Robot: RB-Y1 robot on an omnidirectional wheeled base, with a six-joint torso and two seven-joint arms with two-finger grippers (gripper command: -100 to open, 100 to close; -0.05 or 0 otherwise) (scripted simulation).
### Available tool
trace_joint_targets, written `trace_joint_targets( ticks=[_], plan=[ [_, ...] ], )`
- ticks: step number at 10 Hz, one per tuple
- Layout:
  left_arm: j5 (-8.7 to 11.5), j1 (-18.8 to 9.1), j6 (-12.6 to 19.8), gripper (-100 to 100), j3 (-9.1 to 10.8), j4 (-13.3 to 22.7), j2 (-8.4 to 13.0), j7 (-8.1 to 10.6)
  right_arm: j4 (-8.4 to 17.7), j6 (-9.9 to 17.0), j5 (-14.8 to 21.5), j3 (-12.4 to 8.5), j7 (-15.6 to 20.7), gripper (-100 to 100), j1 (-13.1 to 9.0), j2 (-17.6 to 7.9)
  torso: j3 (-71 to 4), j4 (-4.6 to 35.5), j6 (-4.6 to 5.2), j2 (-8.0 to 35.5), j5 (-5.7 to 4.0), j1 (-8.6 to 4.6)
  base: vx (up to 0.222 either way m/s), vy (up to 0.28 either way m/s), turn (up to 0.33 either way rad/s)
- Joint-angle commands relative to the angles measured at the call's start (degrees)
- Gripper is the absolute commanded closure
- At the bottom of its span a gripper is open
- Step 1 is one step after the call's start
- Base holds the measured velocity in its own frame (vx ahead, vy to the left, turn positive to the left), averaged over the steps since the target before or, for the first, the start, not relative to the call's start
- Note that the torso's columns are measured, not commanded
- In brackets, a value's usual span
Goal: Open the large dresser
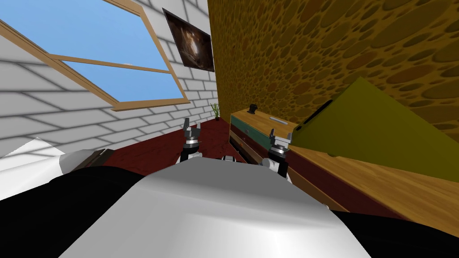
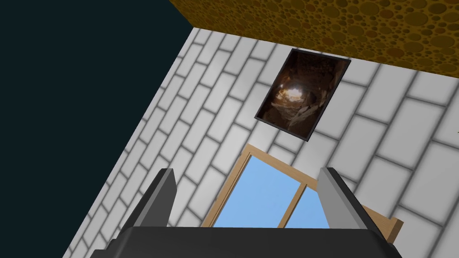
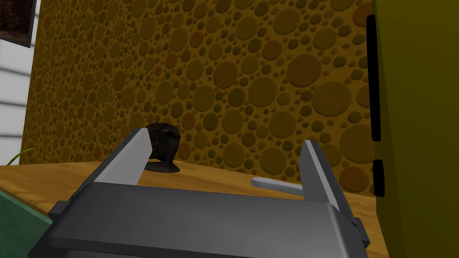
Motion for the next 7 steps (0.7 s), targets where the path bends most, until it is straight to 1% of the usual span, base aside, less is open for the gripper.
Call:
trace_joint_targets(
  ticks=[1, 2, 3, 4, 5, 6, 7],
  plan=[
    [0.0, 0.0, 0.0, 0, 0.00, 0.0, 0.0, 0.00, 2.0, -0.4, -2.0, -0.3, -4.3, -100, -0.7, 0.0, 0.0, 0.0, -0.03, 0.0, 0.00, 0.07, 0.011, 0.047, 0.068],
    [0.0, 0.0, 0.0, 0, 0.00, 0.0, 0.0, 0.00, 2.0, -0.4, -2.0, -0.3, -4.8, -100, -0.7, 0.0, 0.0, 0.0, 0.00, 0.0, 0.02, 0.07, 0.012, 0.021, 0.004],
    [0.0, 0.0, 0.0, 0, 0.00, 0.0, 0.0, 0.00, 3.8, -0.7, -4.0, -0.5, -7.0, -100, -1.3, 0.2, 0.0, 0.0, 0.00, 0.0, -0.01, -0.02, 0.012, 0.032, 0.113],
    [0.0, 0.0, 0.0, 0, 0.00, 0.0, 0.0, 0.00, 3.8, -0.7, -4.0, -0.5, -8.5, -100, -1.3, 0.2, 0.0, 0.0, -0.03, 0.0, -0.01, 0.03, 0.016, 0.035, 0.062],
    [0.0, 0.0, 0.0, 0, 0.00, 0.0, 0.0, 0.00, 3.8, -0.7, -4.0, -0.5, -8.9, -100, -1.3, 0.2, 0.0, 0.0, 0.00, 0.0, 0.01, 0.05, 0.015, 0.022, -0.014],
    [0.0, 0.0, 0.0, 0, 0.00, 0.0, 0.0, 0.00, 5.7, -1.0, -5.9, -0.7, -11.2, -100, -1.9, 0.4, 0.0, 0.0, 0.00, 0.0, 0.00, 0.01, 0.011, 0.041, 0.114],
    [0.0, 0.0, 0.0, 0, 0.00, 0.0, 0.0, 0.00, 5.7, -1.0, -5.9, -0.7, -12.5, -100, -1.9, 0.4, 0.0, 0.0, -0.04, 0.0, 0.01, 0.08, 0.020, 0.040, 0.054]
  ],
)
